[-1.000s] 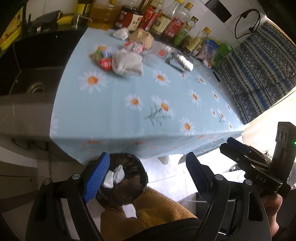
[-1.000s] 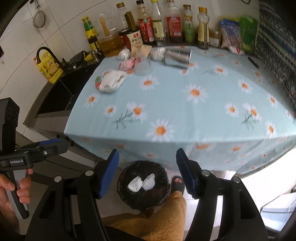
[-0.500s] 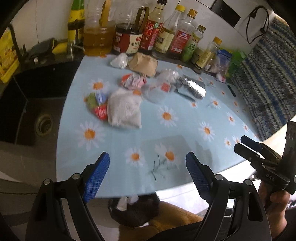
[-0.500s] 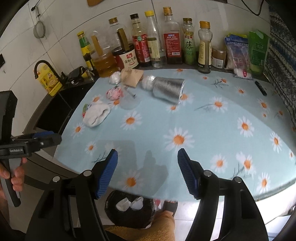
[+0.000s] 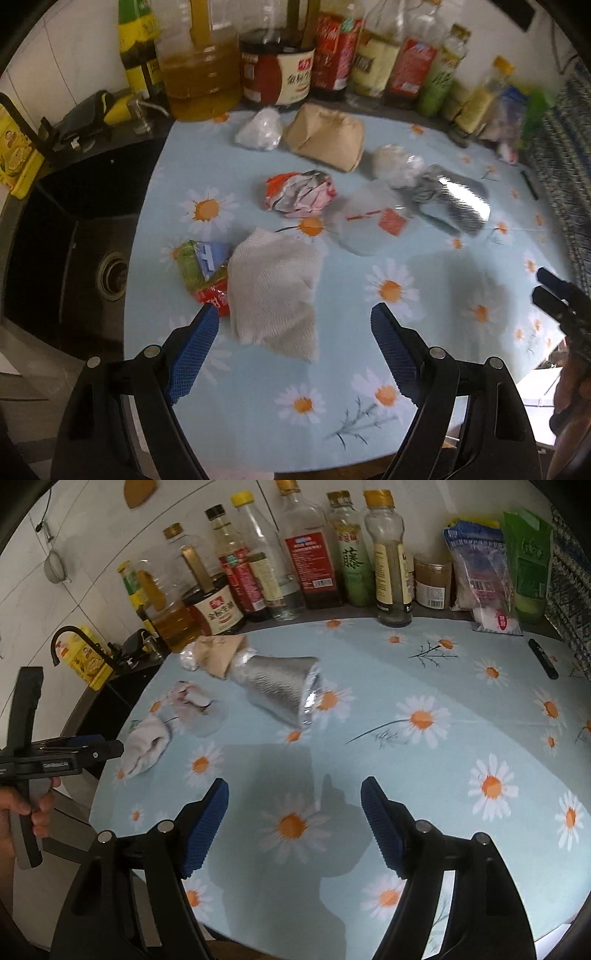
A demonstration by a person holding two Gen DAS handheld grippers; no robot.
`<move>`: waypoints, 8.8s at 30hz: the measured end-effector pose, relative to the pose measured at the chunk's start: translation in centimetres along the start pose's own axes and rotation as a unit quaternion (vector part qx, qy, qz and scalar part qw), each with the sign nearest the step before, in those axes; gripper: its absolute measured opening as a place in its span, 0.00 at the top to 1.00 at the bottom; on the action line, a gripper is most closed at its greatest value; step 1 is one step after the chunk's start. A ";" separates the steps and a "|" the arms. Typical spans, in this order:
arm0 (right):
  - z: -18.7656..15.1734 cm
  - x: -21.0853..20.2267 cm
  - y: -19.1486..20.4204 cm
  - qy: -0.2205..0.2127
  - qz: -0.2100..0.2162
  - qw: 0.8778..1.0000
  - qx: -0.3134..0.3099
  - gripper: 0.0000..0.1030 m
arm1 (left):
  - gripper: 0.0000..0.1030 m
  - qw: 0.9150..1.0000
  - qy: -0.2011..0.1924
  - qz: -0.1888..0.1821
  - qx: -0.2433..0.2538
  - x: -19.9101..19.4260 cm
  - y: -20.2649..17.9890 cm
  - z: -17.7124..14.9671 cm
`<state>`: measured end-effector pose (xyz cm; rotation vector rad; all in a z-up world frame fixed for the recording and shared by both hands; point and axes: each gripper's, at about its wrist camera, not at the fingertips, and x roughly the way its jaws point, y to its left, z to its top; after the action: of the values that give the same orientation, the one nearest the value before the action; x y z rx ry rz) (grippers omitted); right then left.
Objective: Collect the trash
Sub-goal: 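Move both tools back over the table toward the remaining trash, then grasp the foil-wrapped cup with the right tool while the left tool holds a white cloth, then carry the foil cup and white cloth down over the trash bin, then open both tools to drop the foil cup and cloth into the bin, then move the left tool to the green snack wrapper and grasp it, then lift the green snack wrapper with the left tool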
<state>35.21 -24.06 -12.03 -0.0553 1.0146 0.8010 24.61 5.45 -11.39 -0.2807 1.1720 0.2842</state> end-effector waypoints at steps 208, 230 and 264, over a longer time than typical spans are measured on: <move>-14.4 -1.9 17.7 0.070 0.011 0.997 0.012 0.25 | 0.47 0.984 -0.032 -0.176 0.019 -8.0 6.0 -14.1; -7.9 -2.6 11.0 0.026 0.012 0.999 0.032 0.22 | 0.33 0.997 -0.041 -0.071 -0.009 -1.2 7.2 -0.9; -3.6 0.5 6.6 0.049 0.042 0.998 0.017 0.22 | 0.65 1.000 0.003 0.015 -0.017 4.8 6.9 1.8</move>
<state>28.56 -20.44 -12.30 -0.0227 1.1289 0.8644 25.37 12.84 -15.64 -0.2934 1.1795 0.3301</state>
